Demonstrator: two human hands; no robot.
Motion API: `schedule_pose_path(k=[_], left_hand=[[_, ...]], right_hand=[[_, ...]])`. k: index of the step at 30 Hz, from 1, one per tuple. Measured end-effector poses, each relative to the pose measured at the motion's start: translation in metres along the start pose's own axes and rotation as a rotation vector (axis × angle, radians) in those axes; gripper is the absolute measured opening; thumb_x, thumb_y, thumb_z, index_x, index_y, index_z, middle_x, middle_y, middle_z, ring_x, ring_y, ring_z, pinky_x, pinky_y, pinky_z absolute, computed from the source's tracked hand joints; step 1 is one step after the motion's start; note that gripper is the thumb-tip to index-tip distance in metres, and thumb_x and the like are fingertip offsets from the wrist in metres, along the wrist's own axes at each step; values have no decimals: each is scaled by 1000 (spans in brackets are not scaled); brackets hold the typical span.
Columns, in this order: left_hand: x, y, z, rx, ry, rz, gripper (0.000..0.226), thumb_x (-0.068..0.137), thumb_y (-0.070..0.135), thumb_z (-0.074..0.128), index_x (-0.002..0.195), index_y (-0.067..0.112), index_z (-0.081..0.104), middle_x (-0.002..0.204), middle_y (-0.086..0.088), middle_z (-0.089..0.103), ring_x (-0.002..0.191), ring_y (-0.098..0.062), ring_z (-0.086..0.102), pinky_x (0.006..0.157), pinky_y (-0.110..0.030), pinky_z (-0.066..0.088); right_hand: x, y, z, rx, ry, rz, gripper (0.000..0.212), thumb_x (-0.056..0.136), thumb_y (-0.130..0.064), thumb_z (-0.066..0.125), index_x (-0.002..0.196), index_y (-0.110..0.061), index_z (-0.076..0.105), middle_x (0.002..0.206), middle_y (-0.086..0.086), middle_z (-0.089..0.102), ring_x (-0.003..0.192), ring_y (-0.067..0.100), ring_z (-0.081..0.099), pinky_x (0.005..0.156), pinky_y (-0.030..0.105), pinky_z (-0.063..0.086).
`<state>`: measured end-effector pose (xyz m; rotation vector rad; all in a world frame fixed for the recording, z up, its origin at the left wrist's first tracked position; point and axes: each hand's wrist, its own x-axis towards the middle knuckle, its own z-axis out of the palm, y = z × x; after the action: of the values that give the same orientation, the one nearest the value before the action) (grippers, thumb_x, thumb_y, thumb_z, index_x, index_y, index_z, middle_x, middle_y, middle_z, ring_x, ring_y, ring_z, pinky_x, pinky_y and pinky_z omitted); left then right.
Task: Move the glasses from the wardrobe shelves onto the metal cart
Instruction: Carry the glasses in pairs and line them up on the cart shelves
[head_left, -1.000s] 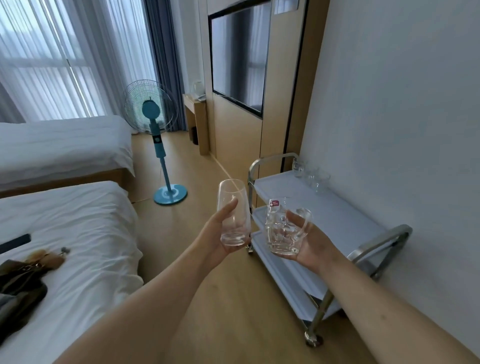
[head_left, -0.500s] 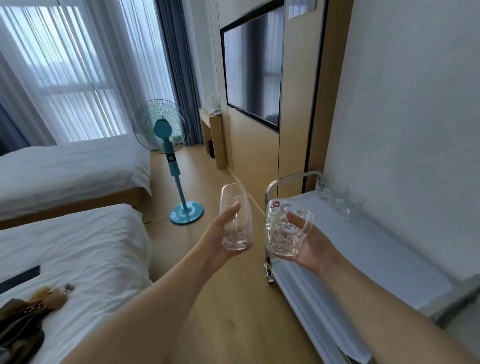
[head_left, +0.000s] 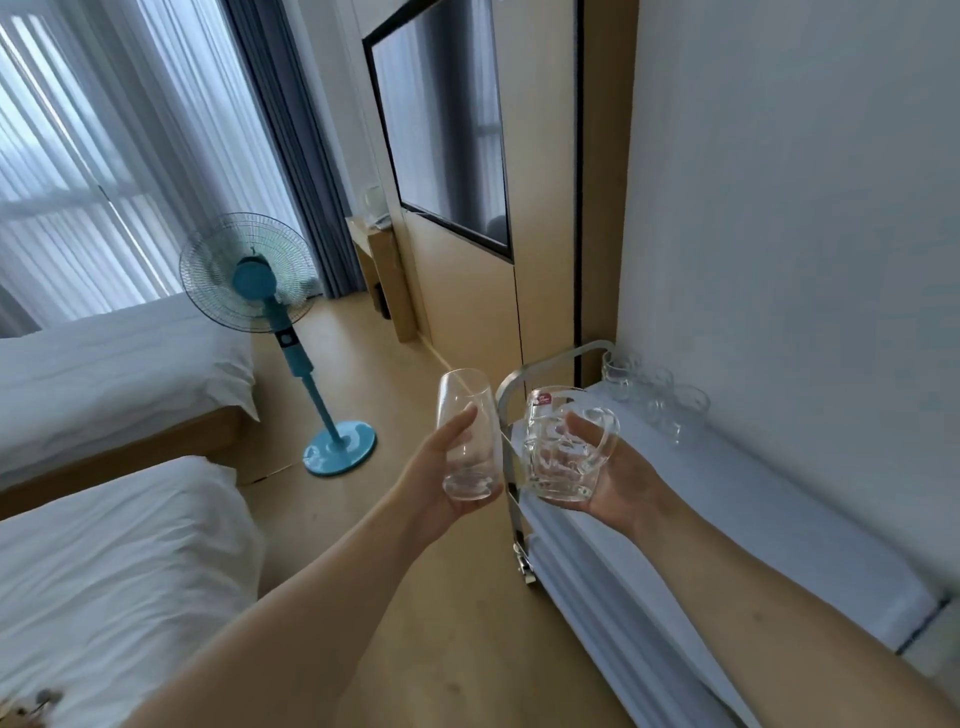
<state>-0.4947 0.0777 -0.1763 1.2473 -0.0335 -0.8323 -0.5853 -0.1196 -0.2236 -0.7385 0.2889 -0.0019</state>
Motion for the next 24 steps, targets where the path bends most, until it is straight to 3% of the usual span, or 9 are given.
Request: schedule_pose_path(k=[3,6,9,12,15,19,24], left_hand=[[41,-3,7,2,-112,-90,39,77,48,84,83,11,74,68,-5,71,73,-22,59,84,-41,55],[85,-11,22,0,-173,-175,57,77,45,85,114,12,58,82,-11,62,66,-23,62,68,-40,60],[127,-16,38,6,-186,-218,81,75,44,87,136,9,49,106,-17,60,79,-25,61,79,-45,61],[173,-14,49,39,-262,-276,82,74,46,88,137,13,48,94,-16,68,80,-24,57,96,-51,55],[217,-4,60,81,-317,-325,80,75,47,87,137,13,48,94,-16,72,76,-26,65,104,-49,50],[258,6,81,148,-420,-395,71,80,46,83,134,13,50,119,-19,65,86,-31,70,99,-53,54],[296,-8,99,201,-541,-523,76,73,46,86,133,13,52,122,-20,63,85,-32,72,93,-52,57]], right_hand=[[10,-5,-29,-9,76,-27,34,99,-42,58,110,-11,67,114,13,59,103,32,57,101,52,47],[19,-7,-58,-5,170,-55,29,96,-39,66,105,-12,71,116,16,65,104,35,63,97,53,52],[28,-14,-81,-31,266,-96,47,84,-38,81,119,-9,69,123,20,65,110,39,64,103,58,48],[36,-25,-97,-23,373,-119,58,71,-38,90,116,-9,68,116,17,63,99,36,65,96,54,52],[43,-35,-112,65,468,-161,55,74,-37,89,116,-11,65,112,13,62,90,33,67,81,47,55],[51,-45,-127,167,614,-248,49,91,-40,73,132,-14,63,123,13,65,105,36,66,91,50,54],[58,-42,-130,211,758,-309,39,88,-36,76,119,-13,68,116,13,68,100,34,69,91,49,54]])
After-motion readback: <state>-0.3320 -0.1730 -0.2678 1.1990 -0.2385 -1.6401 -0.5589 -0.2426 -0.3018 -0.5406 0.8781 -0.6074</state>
